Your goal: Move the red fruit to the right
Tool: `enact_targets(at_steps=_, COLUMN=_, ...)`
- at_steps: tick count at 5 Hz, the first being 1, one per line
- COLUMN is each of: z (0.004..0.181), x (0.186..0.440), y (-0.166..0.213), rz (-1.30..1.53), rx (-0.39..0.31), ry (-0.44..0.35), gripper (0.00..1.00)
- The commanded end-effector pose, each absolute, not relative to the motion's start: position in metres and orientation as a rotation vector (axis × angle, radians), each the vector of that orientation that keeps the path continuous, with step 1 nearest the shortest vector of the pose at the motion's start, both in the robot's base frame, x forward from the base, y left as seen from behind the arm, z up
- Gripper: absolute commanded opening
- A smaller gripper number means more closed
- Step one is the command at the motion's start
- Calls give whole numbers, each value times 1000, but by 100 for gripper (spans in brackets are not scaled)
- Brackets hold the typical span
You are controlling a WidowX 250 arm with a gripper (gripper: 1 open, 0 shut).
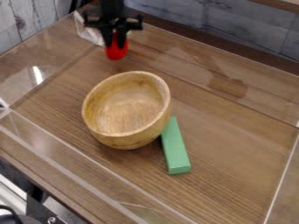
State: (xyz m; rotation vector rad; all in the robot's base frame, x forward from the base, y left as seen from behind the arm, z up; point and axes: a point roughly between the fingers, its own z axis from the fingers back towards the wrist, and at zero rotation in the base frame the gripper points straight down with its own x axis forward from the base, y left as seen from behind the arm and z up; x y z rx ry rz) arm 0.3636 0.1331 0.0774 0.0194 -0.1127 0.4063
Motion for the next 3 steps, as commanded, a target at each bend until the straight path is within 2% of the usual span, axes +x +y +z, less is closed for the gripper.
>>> enact_targets(at_steps=1, z=116, x=368, y=102, rz=348, rx=13, ry=-189, gripper=0)
enact_targets(at_steps=2, z=124, x=366, y=66, rz=291, rx=-11, ry=-183, gripper=0)
enact_targets(at_steps=3, z=124, x=362, y=27, rz=206, rx=-28, ry=-169, gripper=0)
